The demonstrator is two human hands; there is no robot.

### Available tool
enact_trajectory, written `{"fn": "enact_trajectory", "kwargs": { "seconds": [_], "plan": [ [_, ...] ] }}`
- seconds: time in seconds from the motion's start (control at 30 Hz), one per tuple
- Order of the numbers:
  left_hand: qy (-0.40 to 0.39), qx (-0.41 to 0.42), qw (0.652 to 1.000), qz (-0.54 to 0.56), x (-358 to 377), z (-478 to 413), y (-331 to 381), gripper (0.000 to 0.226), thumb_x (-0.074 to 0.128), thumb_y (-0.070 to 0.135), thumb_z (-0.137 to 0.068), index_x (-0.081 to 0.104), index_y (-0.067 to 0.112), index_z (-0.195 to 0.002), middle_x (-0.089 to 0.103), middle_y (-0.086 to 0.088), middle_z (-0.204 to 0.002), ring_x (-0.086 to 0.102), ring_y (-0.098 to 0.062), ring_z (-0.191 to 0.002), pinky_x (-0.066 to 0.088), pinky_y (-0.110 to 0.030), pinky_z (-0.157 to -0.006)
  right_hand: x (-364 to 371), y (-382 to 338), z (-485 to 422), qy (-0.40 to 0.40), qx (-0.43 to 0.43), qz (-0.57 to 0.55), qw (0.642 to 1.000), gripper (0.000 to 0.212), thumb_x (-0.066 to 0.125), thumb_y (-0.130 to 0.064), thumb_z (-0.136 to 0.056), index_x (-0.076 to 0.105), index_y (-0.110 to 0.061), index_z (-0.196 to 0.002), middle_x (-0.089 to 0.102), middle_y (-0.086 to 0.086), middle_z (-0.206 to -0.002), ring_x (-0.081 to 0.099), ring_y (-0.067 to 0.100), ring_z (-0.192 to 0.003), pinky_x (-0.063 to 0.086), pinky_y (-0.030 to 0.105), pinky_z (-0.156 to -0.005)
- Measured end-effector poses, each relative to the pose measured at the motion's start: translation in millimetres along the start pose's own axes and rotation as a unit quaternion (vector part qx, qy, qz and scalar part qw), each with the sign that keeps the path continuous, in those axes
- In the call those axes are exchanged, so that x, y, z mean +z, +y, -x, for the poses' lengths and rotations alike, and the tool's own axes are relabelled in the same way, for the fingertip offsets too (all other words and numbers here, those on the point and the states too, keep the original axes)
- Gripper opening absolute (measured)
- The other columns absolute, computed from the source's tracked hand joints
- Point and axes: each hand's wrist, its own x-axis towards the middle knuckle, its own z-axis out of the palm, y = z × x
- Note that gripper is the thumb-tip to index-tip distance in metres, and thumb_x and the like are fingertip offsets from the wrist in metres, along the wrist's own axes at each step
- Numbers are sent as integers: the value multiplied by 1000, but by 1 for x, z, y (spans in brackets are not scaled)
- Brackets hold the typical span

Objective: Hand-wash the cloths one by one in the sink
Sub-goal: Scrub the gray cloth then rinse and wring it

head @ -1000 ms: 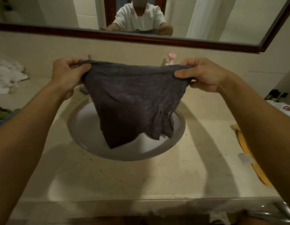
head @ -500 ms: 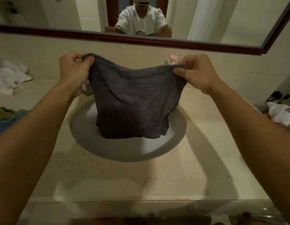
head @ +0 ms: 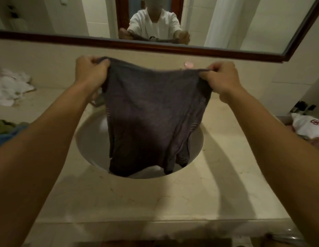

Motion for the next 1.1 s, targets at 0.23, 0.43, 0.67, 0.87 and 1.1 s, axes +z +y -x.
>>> {"fn": "enact_trajectory", "kwargs": {
  "seconds": [0.23, 0.43, 0.67, 0.87, 1.1],
  "plan": [
    [11, -23, 999, 20, -11, 4, -15, 15, 71, 26, -89, 67, 20, -76, 68, 1, -80, 65, -14, -76, 55, -30, -66, -9, 15, 14, -24, 41, -26, 999, 16, 79, -20, -84, 70, -11, -74, 64, 1, -72, 58, 13, -68, 43, 28, -55],
    [6, -37, 999, -2, 7, 11, -4, 20, 71, 30, -83, 65, 17, -69, 65, -3, -71, 65, -11, -64, 51, -28, -57, 10, -8, 24, -48, 44, -70, 995, 15, 80, -19, -77, 70, -11, -70, 60, 2, -65, 57, 15, -64, 43, 29, -55],
    [-49, 1, 998, -35, 45, 33, 17, 24, 74, 30, -79, 67, 9, -71, 64, -10, -70, 61, -17, -63, 53, -33, -60, 38, -48, 41, -93, 107, -190, 971, 26, 78, -6, -80, 57, -12, -66, 52, 4, -56, 52, 14, -49, 37, 24, -44],
    [-162, 31, 986, 14, 63, 64, 33, 36, 73, 31, -90, 73, -5, -91, 74, -18, -89, 72, -20, -77, 60, -46, -78, 49, -72, 56, -135, 96, -205, 965, 16, 71, -9, -91, 65, -8, -76, 66, 10, -71, 65, 15, -59, 51, 23, -52],
    [-289, 134, 948, 10, 49, 75, 27, 48, 76, 1, -83, 63, 14, -127, 67, 2, -118, 66, -1, -106, 54, -16, -81, 44, -75, 58, -91, 32, -143, 985, 20, 58, -7, -99, 69, -11, -83, 74, 15, -90, 73, 25, -85, 61, 32, -70]
  ]
}}
